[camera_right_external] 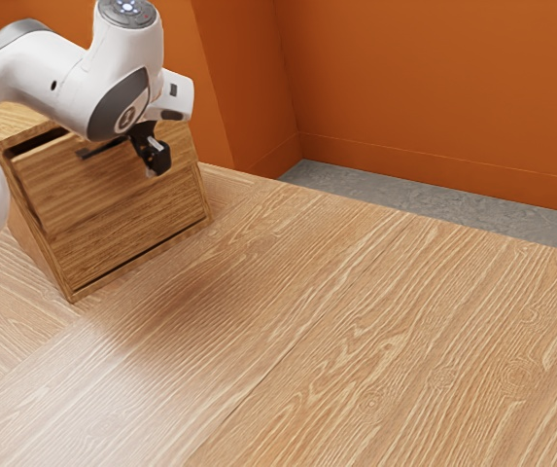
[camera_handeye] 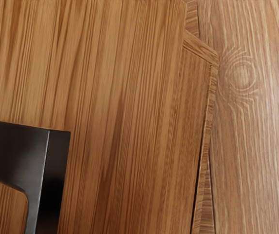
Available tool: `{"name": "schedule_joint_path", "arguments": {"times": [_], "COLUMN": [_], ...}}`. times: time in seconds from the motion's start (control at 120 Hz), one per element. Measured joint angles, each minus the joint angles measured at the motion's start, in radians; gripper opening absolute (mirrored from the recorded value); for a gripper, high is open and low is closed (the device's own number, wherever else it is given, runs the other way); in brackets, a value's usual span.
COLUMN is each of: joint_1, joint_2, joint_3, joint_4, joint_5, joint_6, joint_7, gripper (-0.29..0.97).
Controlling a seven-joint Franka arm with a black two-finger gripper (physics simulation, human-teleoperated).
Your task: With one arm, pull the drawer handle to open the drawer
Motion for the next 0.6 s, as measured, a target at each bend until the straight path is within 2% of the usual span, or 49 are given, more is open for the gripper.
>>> {"name": "schedule_joint_path", "arguments": {"times": [0.433, 0.6], "joint_1": [-0.037, -0.068], "joint_2": [-0.069, -0.077], "joint_3": [0.005, 0.007], "joint_4": [-0.084, -0.097], "joint_5": [0.008, 0.031], "joint_6": [-0.019, -0.027], "joint_7": [-0.014, -0.026], "gripper": [0.69, 0.66]}}
